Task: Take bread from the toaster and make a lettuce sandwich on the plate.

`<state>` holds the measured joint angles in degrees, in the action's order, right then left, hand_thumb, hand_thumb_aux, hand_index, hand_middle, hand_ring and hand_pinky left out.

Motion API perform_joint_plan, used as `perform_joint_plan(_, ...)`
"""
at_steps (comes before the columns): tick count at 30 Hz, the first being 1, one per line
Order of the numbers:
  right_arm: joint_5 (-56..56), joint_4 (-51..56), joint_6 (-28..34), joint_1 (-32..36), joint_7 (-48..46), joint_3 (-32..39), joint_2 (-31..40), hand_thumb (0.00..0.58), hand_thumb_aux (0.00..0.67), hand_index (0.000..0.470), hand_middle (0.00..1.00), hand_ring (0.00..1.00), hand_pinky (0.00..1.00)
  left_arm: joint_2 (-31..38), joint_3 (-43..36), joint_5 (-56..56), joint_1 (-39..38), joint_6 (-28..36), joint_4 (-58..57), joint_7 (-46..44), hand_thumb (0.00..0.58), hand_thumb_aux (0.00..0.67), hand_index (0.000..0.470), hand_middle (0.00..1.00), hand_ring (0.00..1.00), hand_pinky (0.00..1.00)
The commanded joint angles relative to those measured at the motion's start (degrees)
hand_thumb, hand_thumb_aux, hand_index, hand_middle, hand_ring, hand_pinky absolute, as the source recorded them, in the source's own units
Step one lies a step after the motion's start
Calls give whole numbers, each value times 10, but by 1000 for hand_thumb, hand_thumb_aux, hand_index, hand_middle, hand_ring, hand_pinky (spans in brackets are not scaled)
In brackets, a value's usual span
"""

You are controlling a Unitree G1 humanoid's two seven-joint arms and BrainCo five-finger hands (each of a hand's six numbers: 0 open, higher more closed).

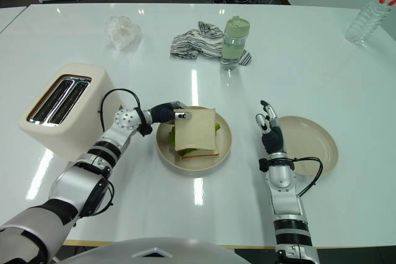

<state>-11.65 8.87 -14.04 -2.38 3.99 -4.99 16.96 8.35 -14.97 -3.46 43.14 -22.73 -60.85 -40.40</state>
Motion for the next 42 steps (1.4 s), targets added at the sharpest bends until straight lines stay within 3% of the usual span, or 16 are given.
perform_joint_plan(1, -5, -5, 2, -5, -3, -1, 6, 0, 0, 0, 0, 0, 0, -4, 4, -20, 18, -7, -30, 12, 580, 670, 470, 1000, 1000, 1000)
perform_joint_plan(8, -32, -30, -7, -17, 5, 10, 9, 0, 0, 0, 0, 0, 0, -9, 1, -42, 17, -15, -47, 19, 580, 670, 470, 1000, 1000, 1000)
perform_joint_plan(12, -144, -85, -48, -46, 38, 47, 33, 0, 0, 0, 0, 0, 0, -8, 3, -48, 18, -17, -53, 22, 580, 670, 470, 1000, 1000, 1000)
perform_joint_plan(17, -343, -146, -89, -74, 80, 140, 66, 0, 0, 0, 0, 0, 0, -8, 7, -53, 20, -16, -58, 26, 580, 670, 470, 1000, 1000, 1000)
perform_joint_plan(22, -480, -151, -74, -61, 107, 210, 75, 0, 0, 0, 0, 0, 0, -10, 7, -56, 21, -14, -65, 29, 580, 670, 470, 1000, 1000, 1000)
perform_joint_plan(30, -541, -127, -46, -23, 105, 266, 72, 0, 0, 0, 0, 0, 0, -15, -1, -70, 24, -10, -75, 41, 580, 670, 470, 1000, 1000, 1000)
perform_joint_plan(35, -561, -73, -19, -11, 48, 310, 83, 0, 0, 0, 0, 0, 0, -19, -2, -79, 24, -11, -77, 46, 580, 670, 470, 1000, 1000, 1000)
perform_joint_plan(42, -567, -42, 38, -31, -118, 369, 104, 0, 0, 0, 0, 0, 0, -22, -11, -92, 24, -13, -76, 55, 580, 670, 470, 1000, 1000, 1000)
